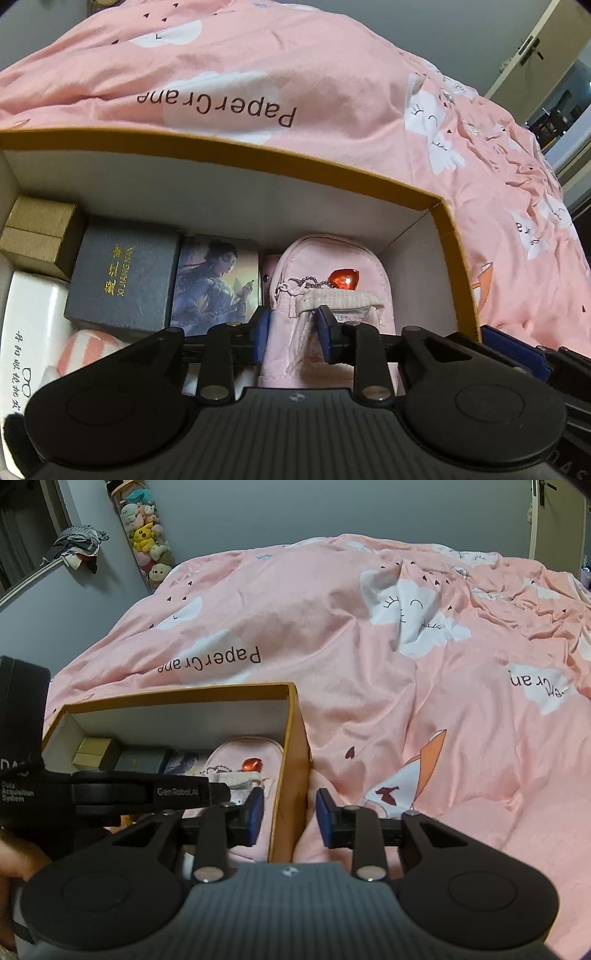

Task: Organize objects
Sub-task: 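Lower the pink pouch into the box and open the left tool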

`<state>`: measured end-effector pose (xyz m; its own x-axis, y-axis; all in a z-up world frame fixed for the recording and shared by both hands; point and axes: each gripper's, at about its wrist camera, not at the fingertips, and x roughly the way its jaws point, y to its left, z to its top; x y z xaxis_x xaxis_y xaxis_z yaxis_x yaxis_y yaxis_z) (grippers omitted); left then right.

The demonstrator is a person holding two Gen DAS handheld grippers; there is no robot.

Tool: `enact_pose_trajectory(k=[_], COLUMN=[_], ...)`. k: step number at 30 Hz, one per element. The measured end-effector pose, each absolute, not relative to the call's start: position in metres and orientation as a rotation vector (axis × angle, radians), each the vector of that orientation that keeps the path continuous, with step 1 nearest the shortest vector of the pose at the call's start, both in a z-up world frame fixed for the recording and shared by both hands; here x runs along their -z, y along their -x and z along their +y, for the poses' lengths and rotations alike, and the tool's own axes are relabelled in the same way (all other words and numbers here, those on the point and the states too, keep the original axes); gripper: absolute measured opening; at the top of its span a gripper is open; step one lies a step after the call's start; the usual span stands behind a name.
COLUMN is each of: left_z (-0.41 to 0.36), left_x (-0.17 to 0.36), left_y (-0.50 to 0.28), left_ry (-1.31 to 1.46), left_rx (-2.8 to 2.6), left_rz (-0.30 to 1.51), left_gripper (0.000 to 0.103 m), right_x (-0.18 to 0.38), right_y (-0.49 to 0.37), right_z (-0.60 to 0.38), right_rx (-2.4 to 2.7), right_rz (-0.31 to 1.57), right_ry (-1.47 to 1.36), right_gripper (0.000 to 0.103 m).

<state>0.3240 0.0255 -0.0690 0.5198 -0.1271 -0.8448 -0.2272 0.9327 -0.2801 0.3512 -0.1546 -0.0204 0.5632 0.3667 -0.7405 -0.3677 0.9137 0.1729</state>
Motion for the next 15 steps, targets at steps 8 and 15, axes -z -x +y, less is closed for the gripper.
enact_pose_trajectory(k=[8,15], left_z=[0.031,0.02], left_x=[0.027,-0.023], left_y=[-0.301,-0.251], left_ry=[0.374,0.233], left_rx=[-0.004,0.071], left_rz=[0.957,0.851], left_gripper=[0.034,0.034], right_x=[0.008,-0.009], right_y=[-0.337,-0.311], right_z=[-0.154,-0.156], right_rx=[-0.429,-0.445], right_rz=[0.838,0.81], right_ry=[0.025,0.02], right_gripper=[0.039,0.042])
